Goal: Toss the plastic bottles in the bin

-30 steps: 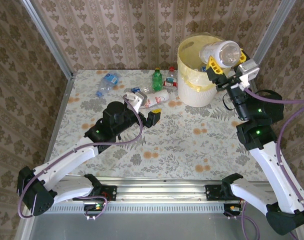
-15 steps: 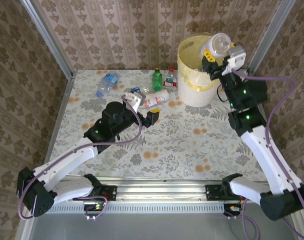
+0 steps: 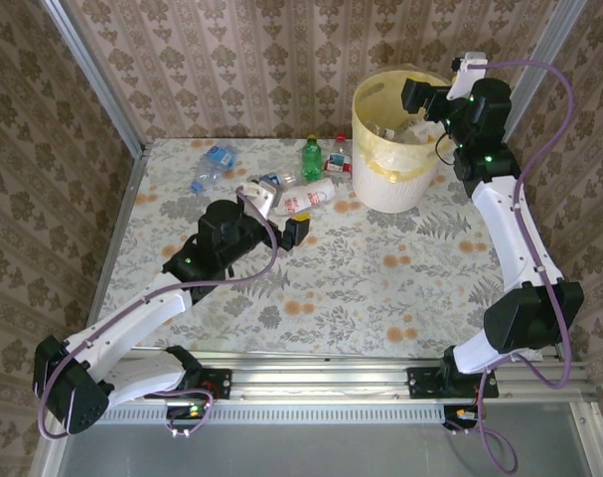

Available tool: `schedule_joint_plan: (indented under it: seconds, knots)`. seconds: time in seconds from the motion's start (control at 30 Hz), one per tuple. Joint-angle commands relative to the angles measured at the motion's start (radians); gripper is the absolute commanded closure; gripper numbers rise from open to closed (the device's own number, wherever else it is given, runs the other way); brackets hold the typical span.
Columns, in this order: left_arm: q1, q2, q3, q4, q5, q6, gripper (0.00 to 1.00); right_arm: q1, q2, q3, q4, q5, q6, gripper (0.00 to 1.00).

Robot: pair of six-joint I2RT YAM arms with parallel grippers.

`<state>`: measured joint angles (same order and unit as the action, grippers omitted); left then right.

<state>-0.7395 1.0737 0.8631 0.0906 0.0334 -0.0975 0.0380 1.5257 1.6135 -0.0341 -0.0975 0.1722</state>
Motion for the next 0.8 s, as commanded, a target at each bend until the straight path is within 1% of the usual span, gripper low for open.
schedule_joint_plan:
  seconds: [0.0, 0.33, 0.5, 0.53, 0.77]
  knots:
    - [0.013, -0.029, -0.015, -0.012, 0.019, -0.02, 0.0, 0.004, -0.059, 0.047, -0.046, -0.053, 0.035, 0.0]
    - [0.02, -0.03, -0.018, -0.017, 0.035, -0.038, 0.0, 0.004, -0.123, 0.033, -0.102, -0.123, 0.03, 0.0]
    - [0.023, -0.044, -0.025, -0.03, 0.027, -0.039, 0.0, 0.003, -0.127, 0.031, -0.117, -0.168, 0.036, 0.0]
    - [0.023, -0.048, -0.027, -0.031, 0.025, -0.039, 0.0, 0.003, -0.16, 0.032, -0.121, -0.178, 0.037, 0.0]
    - [0.026, -0.05, -0.032, -0.036, 0.026, -0.039, 0.0, 0.003, -0.173, 0.032, -0.153, -0.215, 0.042, 0.0]
